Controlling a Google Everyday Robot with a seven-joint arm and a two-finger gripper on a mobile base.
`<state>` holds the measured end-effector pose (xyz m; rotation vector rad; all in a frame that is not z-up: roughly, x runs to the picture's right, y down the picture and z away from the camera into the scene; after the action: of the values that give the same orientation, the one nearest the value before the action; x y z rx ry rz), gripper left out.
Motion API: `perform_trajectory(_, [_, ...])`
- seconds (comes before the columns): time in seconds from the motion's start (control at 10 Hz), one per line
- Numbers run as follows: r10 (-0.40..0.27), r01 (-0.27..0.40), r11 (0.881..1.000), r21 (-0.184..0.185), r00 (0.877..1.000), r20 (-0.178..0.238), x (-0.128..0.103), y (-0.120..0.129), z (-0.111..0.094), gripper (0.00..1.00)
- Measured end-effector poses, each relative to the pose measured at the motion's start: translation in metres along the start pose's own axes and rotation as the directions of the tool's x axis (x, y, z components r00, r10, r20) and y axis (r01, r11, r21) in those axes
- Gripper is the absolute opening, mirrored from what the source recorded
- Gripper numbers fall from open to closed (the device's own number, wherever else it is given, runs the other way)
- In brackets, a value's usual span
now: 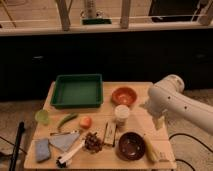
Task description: Stack bowls into tray
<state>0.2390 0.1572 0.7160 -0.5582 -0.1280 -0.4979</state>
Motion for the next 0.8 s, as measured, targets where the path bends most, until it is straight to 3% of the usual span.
perform_trajectory(0.2, [-0.089, 0.089, 0.996, -0.002, 0.996, 0.011, -0.010, 0.009, 0.007, 0.80])
perform_trajectory(0.4, [-0.190, 0.190, 0.982, -0.001, 0.982, 0.006, -0.020, 0.029, 0.020, 0.80])
perform_trajectory(0.8, [-0.225, 0.225, 0.974, -0.003, 0.974, 0.017, -0.026, 0.052, 0.050, 0.80])
